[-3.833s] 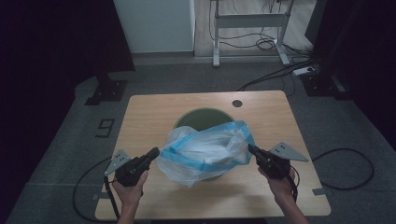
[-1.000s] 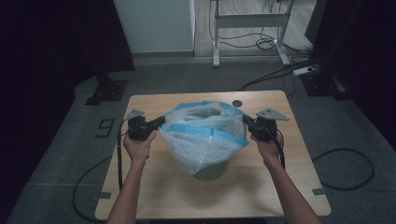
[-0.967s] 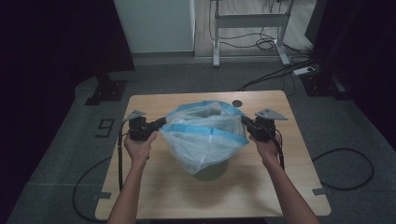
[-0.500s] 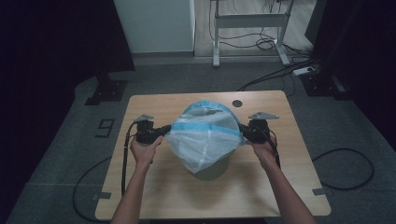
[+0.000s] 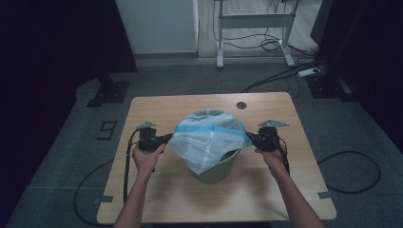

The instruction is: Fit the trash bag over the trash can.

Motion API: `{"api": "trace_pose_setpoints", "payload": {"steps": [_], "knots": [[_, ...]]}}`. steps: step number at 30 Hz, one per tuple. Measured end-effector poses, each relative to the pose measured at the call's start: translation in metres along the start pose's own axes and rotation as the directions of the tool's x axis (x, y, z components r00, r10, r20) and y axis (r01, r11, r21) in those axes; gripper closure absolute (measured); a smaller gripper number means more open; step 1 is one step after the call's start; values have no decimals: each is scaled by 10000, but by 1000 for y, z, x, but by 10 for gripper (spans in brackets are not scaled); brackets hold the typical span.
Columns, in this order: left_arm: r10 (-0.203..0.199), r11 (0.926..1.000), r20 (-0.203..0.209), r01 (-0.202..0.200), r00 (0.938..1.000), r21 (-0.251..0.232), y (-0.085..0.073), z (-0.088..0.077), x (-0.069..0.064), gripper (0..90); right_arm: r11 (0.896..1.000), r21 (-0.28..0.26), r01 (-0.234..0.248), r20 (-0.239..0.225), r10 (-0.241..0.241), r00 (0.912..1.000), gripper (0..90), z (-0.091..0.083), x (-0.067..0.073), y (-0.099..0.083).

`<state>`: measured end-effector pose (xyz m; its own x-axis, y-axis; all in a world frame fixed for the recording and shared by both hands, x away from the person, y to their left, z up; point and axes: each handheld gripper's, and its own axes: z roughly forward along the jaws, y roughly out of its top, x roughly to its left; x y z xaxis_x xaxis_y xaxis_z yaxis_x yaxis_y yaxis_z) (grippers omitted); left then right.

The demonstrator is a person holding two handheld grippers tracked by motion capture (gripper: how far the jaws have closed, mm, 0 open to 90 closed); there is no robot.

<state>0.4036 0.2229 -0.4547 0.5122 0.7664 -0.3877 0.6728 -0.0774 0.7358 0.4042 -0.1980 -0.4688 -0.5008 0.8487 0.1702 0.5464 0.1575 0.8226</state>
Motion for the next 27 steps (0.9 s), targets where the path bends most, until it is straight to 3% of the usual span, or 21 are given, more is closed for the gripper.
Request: {"api": "trace_pose_setpoints", "payload": {"steps": [4,5,6,7,10,15,18,19,20,22,27], "knots": [[91,9999,-69,-92,9999,-49,-1,-1,-1,889,10000,-36,9,71,-9,10000,861,-4,-1,-1],[146,9997,1,-146,9999,-218,-1,-3,-2,879,9978,-660,5,417,23,9991,753,-12,-3,-1],[196,9995,-53,-197,9998,-252,-1,-4,-2,875,9942,-1079,34,497,20,9988,718,-19,-5,0],[196,9995,-53,-197,9998,-252,-1,-4,-2,874,9942,-1079,34,497,20,9988,718,-19,-5,0],[243,9987,-131,-248,9996,-446,-1,-7,-2,873,9743,-2254,56,493,57,9988,595,-48,-5,8],[265,9974,-154,-274,9995,-660,-1,-10,-4,869,9532,-2924,771,-195,-866,9961,520,-80,10,14],[286,9968,-108,-293,9995,-742,-1,-11,-6,864,9490,-2969,1065,-899,-1388,9862,457,-87,22,19],[286,9968,-108,-293,9995,-742,-1,-11,-6,864,9490,-2969,1065,-899,-1388,9862,457,-87,22,19],[342,9963,-105,-349,9994,-780,0,-11,-8,863,9495,-2904,1191,-1255,-1612,9789,402,-87,31,22],[366,9962,-97,-373,9993,-785,0,-12,-8,861,9499,-2857,1271,-1414,-1729,9747,386,-86,35,24],[398,9953,-53,-401,9992,-886,2,-15,-9,859,9532,-2412,1821,-2412,-2406,9402,325,-68,55,37]]}}
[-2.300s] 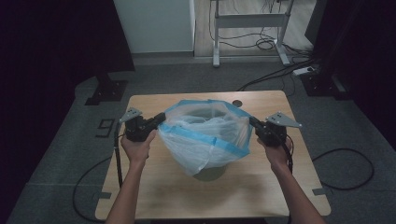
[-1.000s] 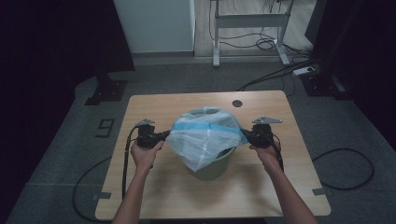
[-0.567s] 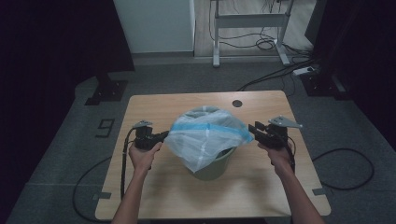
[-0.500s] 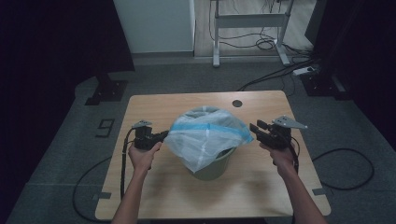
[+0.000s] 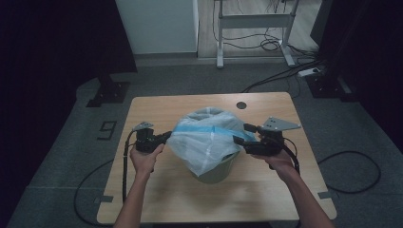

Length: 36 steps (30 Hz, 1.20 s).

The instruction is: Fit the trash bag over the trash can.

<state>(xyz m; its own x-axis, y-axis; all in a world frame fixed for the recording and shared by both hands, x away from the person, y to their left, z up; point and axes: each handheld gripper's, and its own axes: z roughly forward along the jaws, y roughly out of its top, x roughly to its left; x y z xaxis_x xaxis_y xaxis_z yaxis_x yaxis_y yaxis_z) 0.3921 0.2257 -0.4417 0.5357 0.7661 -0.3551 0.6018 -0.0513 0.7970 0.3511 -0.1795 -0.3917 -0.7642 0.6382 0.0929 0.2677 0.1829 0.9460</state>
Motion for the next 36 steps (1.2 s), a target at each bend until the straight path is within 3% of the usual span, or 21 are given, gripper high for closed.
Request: {"api": "trace_pose_setpoints", "payload": {"steps": [4,6,10,15,19,23,28,30,32,36], "knots": [[-3,10000,-7,3,10000,-47,0,-2,0,857,9974,561,441,-413,-418,9983,328,12,6,3],[-12,10000,-2,12,10000,-49,0,-4,1,857,9952,770,596,-518,-557,9971,380,14,10,2],[-12,10000,-54,11,10000,-86,0,-5,1,857,9845,1000,1443,-385,-1411,9892,664,11,19,-1],[24,9999,-66,-25,10000,-125,-1,-7,0,856,9807,546,1878,-194,-1870,9822,865,-2,27,-4],[80,9999,-67,-81,9999,-144,-4,-12,-1,855,9826,-366,1822,-338,-1834,9825,879,-22,36,-10],[97,9998,-55,-98,9999,-188,-6,-17,-1,855,9765,-1021,1900,-1106,-2009,9733,879,-40,54,-25],[122,9998,12,-122,9999,-125,-9,-19,-3,856,9714,-768,2248,-1950,-2357,9521,879,-43,76,-55],[143,9998,47,-142,9999,-114,-9,-19,-4,856,9712,-639,2295,-1979,-2377,9510,879,-41,77,-61],[226,9997,115,-226,9997,-14,-10,-18,-6,856,9777,-300,2080,-2154,-2095,9538,879,-30,75,-77],[473,9987,143,-476,9988,189,-12,-17,-9,858,9755,146,2197,-2343,-2103,9491,878,-15,75,-91]]}}
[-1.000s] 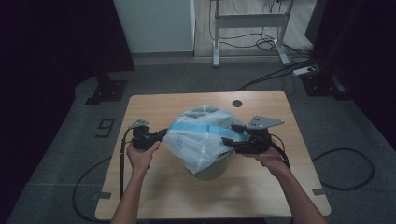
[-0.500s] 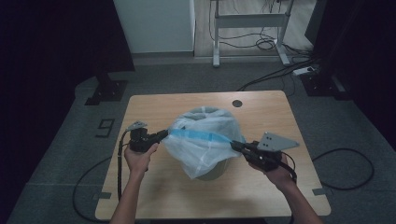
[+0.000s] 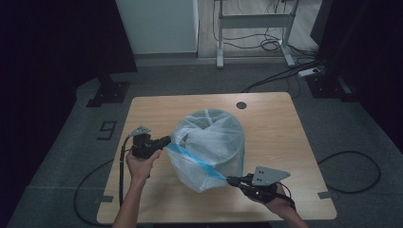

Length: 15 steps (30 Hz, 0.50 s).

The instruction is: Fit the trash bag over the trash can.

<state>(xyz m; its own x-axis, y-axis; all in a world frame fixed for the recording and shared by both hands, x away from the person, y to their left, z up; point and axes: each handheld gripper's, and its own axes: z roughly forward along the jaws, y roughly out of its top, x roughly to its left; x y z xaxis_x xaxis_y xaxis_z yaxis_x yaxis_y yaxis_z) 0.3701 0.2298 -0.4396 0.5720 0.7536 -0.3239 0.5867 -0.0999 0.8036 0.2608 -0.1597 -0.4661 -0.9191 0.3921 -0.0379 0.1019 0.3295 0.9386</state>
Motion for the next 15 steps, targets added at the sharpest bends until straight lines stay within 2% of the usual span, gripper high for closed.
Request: {"api": "trace_pose_setpoints", "payload": {"steps": [5,7,10,13,15], "knots": [[28,9996,-41,-27,10000,291,-2,3,0,860,9987,502,13,66,-16,10000,877,16,-3,-9],[15,9990,-135,-8,9999,454,-3,5,2,861,9965,837,37,241,-57,9997,875,21,-7,-13],[-73,9989,-142,79,9999,457,-3,7,3,862,9923,1233,-105,662,23,9978,864,25,-14,-22],[-45,9989,-162,53,9999,458,-3,9,2,863,9925,1053,-619,924,522,9944,852,21,-23,-30],[-27,9990,-190,35,9998,447,-3,11,2,863,9932,906,-728,991,637,9930,839,17,-24,-33]]}}
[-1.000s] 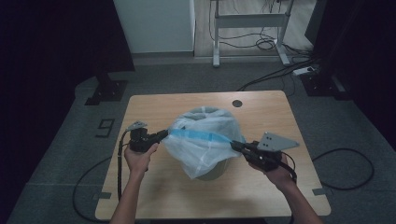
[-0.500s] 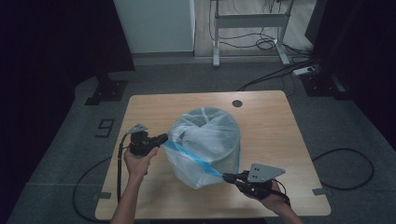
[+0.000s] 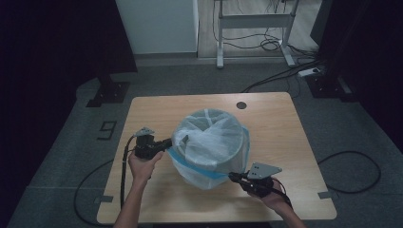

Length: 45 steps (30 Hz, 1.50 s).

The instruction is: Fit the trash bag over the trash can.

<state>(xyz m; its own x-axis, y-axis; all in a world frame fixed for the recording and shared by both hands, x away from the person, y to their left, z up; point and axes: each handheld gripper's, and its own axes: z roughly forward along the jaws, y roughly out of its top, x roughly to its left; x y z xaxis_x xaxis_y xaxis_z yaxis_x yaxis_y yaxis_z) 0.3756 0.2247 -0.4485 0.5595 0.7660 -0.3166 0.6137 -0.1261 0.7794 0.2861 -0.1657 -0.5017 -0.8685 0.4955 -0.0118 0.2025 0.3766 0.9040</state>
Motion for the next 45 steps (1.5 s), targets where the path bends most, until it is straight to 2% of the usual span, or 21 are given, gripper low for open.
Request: {"api": "trace_pose_setpoints", "payload": {"steps": [3,5,8,10,12,13,16,18,22,24,25,28,29,30,31,37,38,40,45], "knots": [[-41,10000,-21,41,10000,-26,0,2,0,863,9995,-304,36,16,-35,10000,773,-9,1,0],[-48,10000,-22,48,10000,-65,0,2,0,863,9976,-688,46,134,-37,9999,680,-17,3,1],[-73,9999,-50,72,10000,-111,-1,1,0,861,9894,-1440,-167,441,233,9988,583,-32,0,5],[-121,9998,-62,120,9999,-159,-1,0,0,860,9836,-1771,-332,849,489,9952,539,-42,-6,8],[-137,9997,-45,136,9999,-196,-1,-1,0,859,9813,-1881,-418,1028,619,9928,526,-45,-9,9],[-144,9996,-43,143,9999,-227,-1,-1,0,857,9801,-1911,-546,1366,816,9873,501,-49,-16,10],[-110,9996,-87,108,9999,-248,-2,-1,0,856,9809,-1853,-593,1742,922,9804,486,-49,-24,12],[-101,9996,-121,98,9999,-254,-3,0,-1,856,9810,-1836,-627,1821,966,9785,505,-47,-28,12],[10,9998,-119,-13,9999,-197,-3,1,-3,858,9852,-1627,-537,1336,760,9881,578,-35,-27,10],[41,9998,-120,-43,9999,-179,-3,1,-3,859,9872,-1507,-516,1225,705,9900,604,-31,-26,10],[65,9998,-127,-68,9999,-179,-4,1,-4,860,9901,-1321,-467,937,594,9938,682,-23,-24,8],[171,9998,-161,-173,9997,-124,-4,1,-5,868,9944,-1012,-287,606,349,9976,797,-12,-19,6],[191,9998,-161,-193,9997,-79,-4,1,-5,873,9961,-863,-169,583,220,9981,837,-8,-17,5],[191,9998,-161,-193,9997,-79,-4,1,-5,877,9961,-863,-169,583,220,9981,837,-8,-17,5],[216,9998,-186,-216,9996,-19,-4,2,-5,879,9981,-618,28,722,17,9974,889,-1,-14,3],[294,9993,-327,-286,9990,234,-5,8,-5,881,9994,-283,-200,978,226,9950,890,10,-20,-4],[358,9988,-353,-346,9987,346,-6,11,-5,880,9993,-120,-361,1060,372,9937,891,13,-23,-6],[360,9985,-320,-346,9988,434,-6,13,-6,877,9992,67,-389,1121,379,9930,891,15,-24,-8],[397,9974,-337,-376,9986,623,-7,16,-7,865,9987,151,-494,1143,474,9923,890,16,-26,-14]]}}
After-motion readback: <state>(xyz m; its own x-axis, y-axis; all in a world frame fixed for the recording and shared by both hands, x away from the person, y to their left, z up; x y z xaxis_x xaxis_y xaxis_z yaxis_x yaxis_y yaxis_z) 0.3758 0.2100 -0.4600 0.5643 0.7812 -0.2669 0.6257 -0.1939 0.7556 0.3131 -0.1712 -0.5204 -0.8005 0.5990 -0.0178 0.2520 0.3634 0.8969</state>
